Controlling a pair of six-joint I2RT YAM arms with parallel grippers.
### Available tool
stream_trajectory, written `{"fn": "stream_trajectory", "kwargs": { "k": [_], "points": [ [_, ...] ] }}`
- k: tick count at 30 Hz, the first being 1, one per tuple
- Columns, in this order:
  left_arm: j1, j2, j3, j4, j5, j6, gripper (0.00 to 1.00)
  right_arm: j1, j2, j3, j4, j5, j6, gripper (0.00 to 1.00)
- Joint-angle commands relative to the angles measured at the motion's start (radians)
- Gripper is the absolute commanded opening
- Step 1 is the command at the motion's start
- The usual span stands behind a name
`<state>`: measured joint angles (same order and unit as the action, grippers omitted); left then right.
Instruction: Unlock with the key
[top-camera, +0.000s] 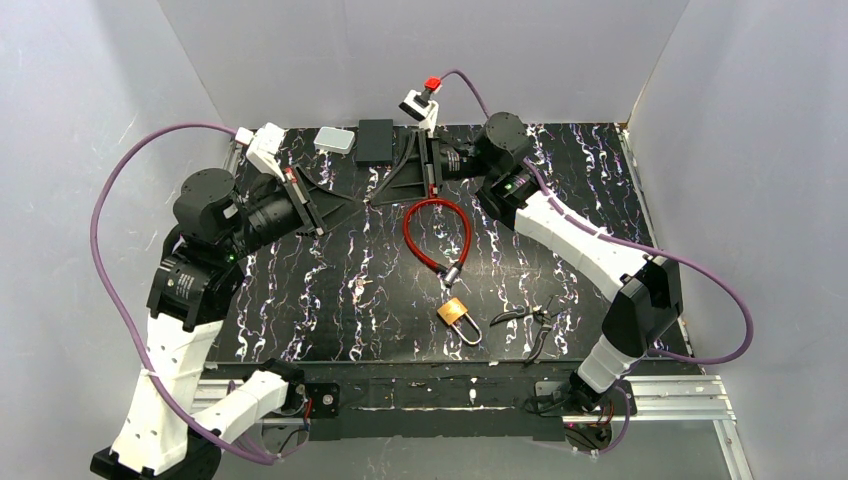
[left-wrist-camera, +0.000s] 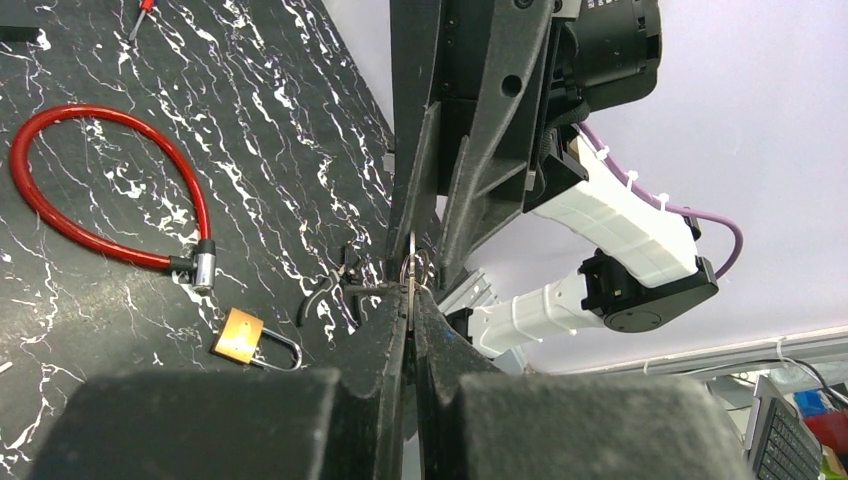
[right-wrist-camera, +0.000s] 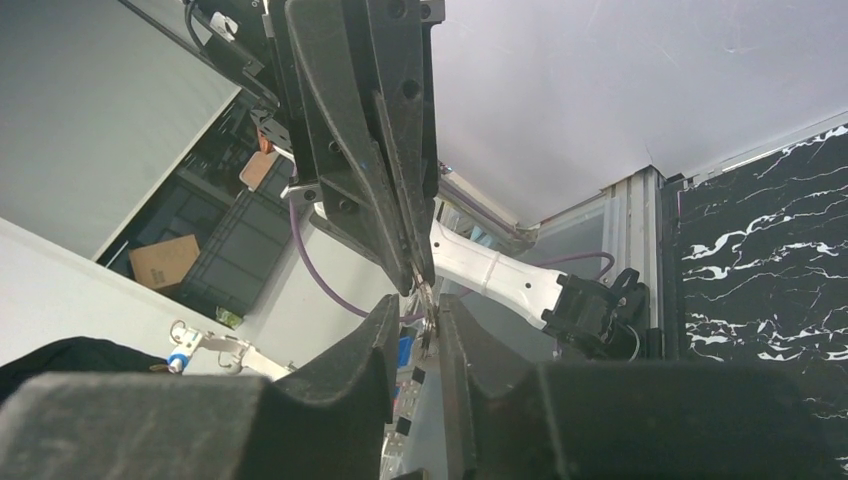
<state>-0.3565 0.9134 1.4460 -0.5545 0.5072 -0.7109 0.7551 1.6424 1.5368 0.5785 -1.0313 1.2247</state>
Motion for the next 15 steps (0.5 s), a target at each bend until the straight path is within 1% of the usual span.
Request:
{"fn": "stream_trajectory", "kwargs": {
  "k": [1,4,7,8,10,11,12,13,14,15],
  "points": [
    [0.004,-0.002,-0.018,0.016,-0.013,0.007,0.0,0.006,-0.027,0.054,0.004,-0.012,-0.033,0.25],
    [0.003,0.002,-0.02,0.02,-0.014,0.005,0.0,0.006,-0.024,0.058,-0.002,-0.013,-0.034,0.16],
    [0.004,0.007,-0.02,0.022,-0.011,0.006,0.0,0.005,-0.02,0.064,-0.009,-0.016,-0.036,0.01],
    [0.004,0.01,-0.016,0.016,-0.011,0.007,0.07,0.005,-0.019,0.067,-0.019,-0.018,-0.039,0.01],
    [0.004,0.014,0.004,-0.004,-0.023,0.031,0.45,0.004,-0.02,0.073,-0.05,-0.019,-0.06,0.01],
    [0.004,0.01,0.017,-0.014,-0.041,0.044,0.62,0.0,-0.022,0.078,-0.089,-0.013,-0.088,0.01],
    [0.003,0.002,0.028,-0.032,-0.071,0.06,0.78,-0.007,-0.025,0.084,-0.139,-0.005,-0.122,0.01],
    [0.004,-0.011,0.034,-0.046,-0.102,0.077,0.89,-0.016,-0.031,0.088,-0.187,0.007,-0.153,0.01],
    [0.003,-0.024,0.031,-0.05,-0.119,0.091,0.97,-0.029,-0.039,0.094,-0.247,0.028,-0.197,0.01],
    [0.003,-0.042,0.022,-0.049,-0.12,0.119,0.98,-0.045,-0.044,0.108,-0.343,0.059,-0.25,0.01]
  ]
}}
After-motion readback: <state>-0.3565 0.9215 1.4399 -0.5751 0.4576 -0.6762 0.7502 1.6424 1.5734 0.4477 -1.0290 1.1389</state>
